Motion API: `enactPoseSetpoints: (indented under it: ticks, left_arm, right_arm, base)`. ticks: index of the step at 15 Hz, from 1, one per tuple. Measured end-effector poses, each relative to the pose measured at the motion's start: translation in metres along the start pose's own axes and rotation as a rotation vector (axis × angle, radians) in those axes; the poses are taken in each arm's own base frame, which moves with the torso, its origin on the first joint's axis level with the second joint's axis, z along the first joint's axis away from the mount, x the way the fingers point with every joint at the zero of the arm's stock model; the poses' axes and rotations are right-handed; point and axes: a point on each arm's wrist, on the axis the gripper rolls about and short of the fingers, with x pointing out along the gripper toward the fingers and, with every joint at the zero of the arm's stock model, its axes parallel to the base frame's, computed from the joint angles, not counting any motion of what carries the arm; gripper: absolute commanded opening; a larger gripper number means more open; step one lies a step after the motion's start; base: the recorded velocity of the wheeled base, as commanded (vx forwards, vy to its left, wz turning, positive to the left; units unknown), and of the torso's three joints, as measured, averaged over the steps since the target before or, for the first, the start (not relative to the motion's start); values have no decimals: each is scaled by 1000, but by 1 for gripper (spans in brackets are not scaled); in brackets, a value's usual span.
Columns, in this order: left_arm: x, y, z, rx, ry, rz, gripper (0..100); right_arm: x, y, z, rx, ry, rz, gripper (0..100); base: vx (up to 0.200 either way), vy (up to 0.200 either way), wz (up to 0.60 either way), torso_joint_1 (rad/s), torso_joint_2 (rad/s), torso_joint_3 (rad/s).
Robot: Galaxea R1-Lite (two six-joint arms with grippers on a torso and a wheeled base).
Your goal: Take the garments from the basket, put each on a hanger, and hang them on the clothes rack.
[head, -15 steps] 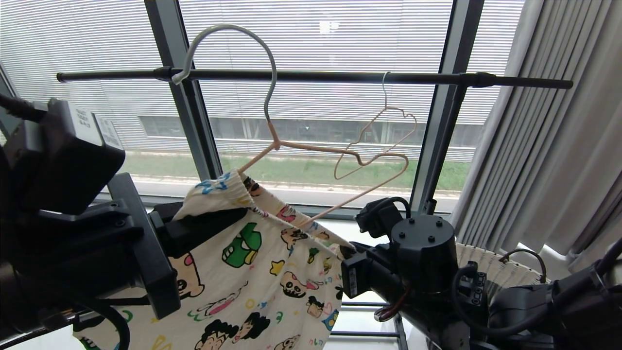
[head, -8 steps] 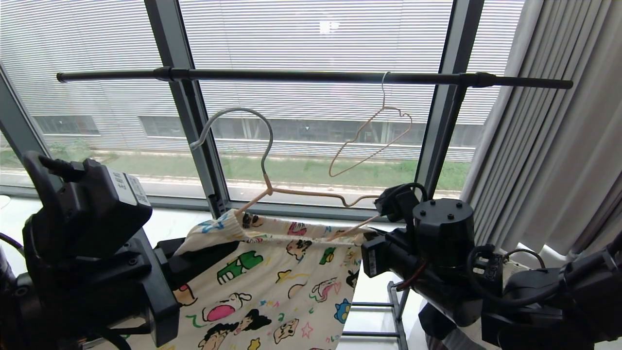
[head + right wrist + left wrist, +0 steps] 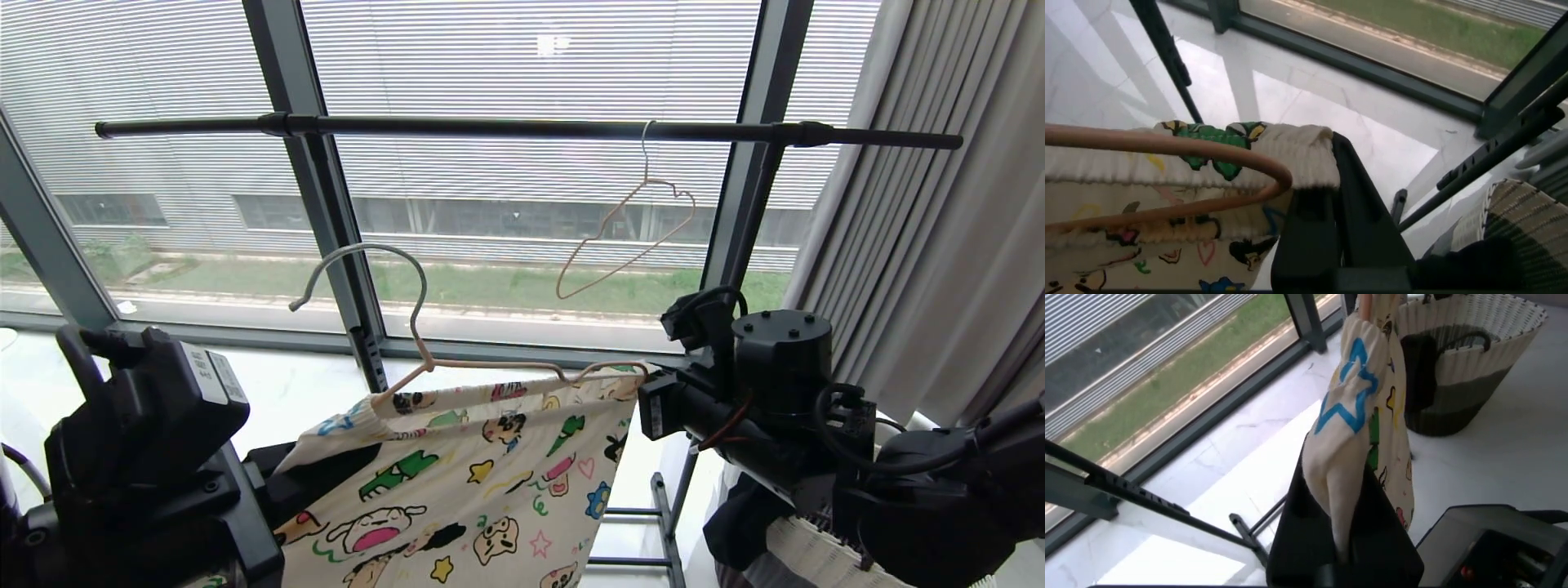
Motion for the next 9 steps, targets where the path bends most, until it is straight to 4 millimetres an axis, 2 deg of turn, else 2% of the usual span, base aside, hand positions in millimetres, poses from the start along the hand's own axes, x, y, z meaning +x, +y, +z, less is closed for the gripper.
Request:
enactPoseSetpoints:
  ticks: [6, 9]
  left_arm:
    - [-1, 0, -18, -11, 63, 22, 0]
    - [1, -4, -30, 3, 110, 2, 0]
  right_arm:
    - [-2, -8, 7, -36, -14, 50, 0]
    - [-7, -22, 16, -104, -25, 109, 0]
  base:
    - [0, 0, 0, 0, 0, 0]
    - [0, 0, 0, 0, 0, 0]
